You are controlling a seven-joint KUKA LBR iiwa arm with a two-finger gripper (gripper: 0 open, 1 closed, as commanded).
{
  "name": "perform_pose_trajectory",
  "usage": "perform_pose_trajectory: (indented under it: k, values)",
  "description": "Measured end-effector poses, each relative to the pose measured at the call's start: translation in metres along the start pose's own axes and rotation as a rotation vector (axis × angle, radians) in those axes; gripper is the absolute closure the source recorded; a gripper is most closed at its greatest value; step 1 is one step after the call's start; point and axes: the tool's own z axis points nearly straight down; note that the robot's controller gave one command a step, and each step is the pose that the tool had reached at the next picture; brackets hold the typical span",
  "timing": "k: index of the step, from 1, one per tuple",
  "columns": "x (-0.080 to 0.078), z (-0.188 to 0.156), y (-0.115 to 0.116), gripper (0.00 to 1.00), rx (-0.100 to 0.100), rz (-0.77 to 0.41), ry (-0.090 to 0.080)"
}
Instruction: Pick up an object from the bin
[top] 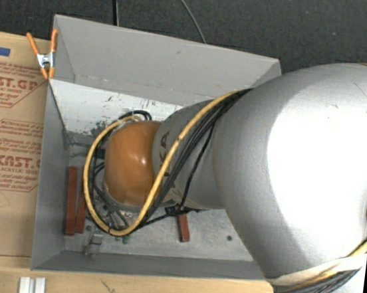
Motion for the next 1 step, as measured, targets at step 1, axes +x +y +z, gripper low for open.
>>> perform_pose_trajectory:
  k: [1]
  values:
    - [-0.0055, -0.0049, 0.0199, 1.00, 0.006, 0.223, 0.005]
